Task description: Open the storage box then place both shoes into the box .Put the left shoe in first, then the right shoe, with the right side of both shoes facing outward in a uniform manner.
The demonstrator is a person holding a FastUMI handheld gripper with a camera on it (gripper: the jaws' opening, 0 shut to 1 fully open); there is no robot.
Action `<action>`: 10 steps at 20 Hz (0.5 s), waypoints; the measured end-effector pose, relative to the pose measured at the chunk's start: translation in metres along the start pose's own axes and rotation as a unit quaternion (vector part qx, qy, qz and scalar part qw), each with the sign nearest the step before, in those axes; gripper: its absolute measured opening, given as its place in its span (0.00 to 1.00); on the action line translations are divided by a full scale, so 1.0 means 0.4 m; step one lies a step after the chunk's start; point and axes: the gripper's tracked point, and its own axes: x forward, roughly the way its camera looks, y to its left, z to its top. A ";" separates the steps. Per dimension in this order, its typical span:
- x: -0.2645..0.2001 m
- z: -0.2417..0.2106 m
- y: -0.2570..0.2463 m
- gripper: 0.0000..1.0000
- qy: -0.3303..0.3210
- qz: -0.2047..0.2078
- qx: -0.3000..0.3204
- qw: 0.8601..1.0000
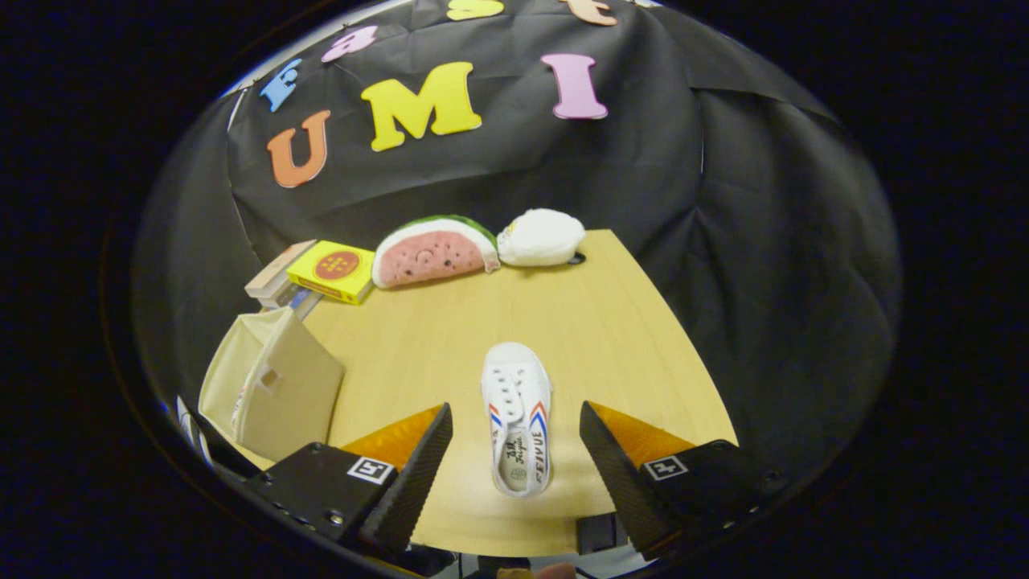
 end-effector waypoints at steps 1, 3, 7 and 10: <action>0.034 -0.017 -0.021 0.96 0.012 -0.002 -0.001 1.000; 0.085 -0.054 -0.050 0.96 0.036 -0.002 -0.006 0.999; 0.184 -0.104 -0.077 0.96 0.081 0.004 -0.021 0.997; 0.242 -0.120 -0.080 0.96 0.112 0.007 -0.021 0.994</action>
